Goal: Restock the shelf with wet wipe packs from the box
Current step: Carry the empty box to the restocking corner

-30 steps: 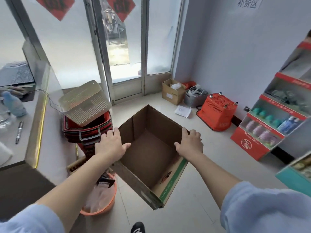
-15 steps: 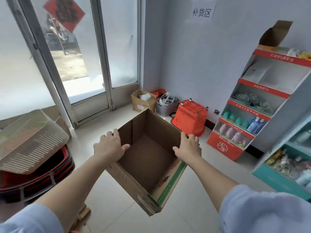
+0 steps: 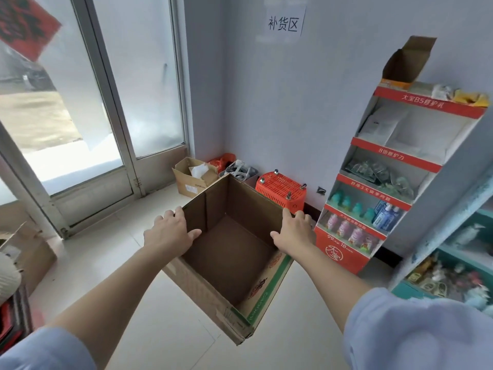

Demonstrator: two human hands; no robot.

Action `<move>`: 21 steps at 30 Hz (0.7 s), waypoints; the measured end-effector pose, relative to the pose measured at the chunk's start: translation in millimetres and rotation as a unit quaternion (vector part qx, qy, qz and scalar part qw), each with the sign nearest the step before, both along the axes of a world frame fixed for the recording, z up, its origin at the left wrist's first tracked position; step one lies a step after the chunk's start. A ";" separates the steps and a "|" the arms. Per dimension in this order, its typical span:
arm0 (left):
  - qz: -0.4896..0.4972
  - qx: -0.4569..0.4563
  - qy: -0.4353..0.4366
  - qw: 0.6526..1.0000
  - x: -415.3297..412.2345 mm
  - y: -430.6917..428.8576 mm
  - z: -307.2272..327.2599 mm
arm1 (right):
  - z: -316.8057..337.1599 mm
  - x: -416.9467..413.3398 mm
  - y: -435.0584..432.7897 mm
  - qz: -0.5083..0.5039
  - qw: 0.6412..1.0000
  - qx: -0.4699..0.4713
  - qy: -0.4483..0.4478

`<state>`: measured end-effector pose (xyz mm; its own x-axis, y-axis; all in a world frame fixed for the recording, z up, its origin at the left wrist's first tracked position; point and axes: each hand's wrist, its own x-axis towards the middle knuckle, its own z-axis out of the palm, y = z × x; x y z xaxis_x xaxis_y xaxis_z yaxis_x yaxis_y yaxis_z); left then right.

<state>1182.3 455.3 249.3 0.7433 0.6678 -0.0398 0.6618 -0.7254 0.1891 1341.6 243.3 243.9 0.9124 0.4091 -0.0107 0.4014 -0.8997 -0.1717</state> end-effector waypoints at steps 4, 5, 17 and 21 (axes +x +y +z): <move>-0.011 0.002 0.002 1.000 67.3 5.7 5.4 | 2.9 63.9 2.1 -0.007 1.000 -0.004 0.000; -0.013 0.002 0.002 1.000 84.4 7.1 6.8 | 3.3 79.9 2.7 -0.010 1.000 -0.006 0.000; -0.059 -0.011 -0.008 0.998 300.9 49.4 3.3 | 8.0 278.8 31.6 -0.049 0.999 -0.022 -0.008; -0.071 -0.015 -0.013 0.997 376.4 67.1 7.6 | 14.3 349.1 45.7 -0.063 0.998 -0.024 -0.012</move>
<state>1558.7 522.3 256.9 0.8308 0.5552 -0.0389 0.5483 -0.8046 0.2279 1690.7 289.0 258.2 0.9571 0.2899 -0.0048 0.2873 -0.9506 -0.1179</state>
